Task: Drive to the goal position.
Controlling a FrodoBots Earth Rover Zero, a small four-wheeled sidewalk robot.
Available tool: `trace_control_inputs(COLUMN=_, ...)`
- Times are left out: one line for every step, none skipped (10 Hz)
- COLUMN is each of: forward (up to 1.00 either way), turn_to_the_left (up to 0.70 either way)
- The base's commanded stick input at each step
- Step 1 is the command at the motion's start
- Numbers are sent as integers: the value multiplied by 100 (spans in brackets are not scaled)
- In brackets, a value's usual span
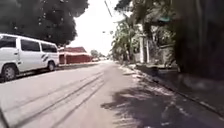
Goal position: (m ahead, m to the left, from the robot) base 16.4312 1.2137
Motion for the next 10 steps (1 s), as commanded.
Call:
trace_control_inputs(forward=70, turn_to_the_left=0)
trace_control_inputs(forward=70, turn_to_the_left=0)
trace_control_inputs(forward=70, turn_to_the_left=0)
trace_control_inputs(forward=70, turn_to_the_left=0)
trace_control_inputs(forward=70, turn_to_the_left=0)
trace_control_inputs(forward=70, turn_to_the_left=0)
trace_control_inputs(forward=70, turn_to_the_left=0)
trace_control_inputs(forward=70, turn_to_the_left=0)
trace_control_inputs(forward=70, turn_to_the_left=0)
trace_control_inputs(forward=70, turn_to_the_left=0)
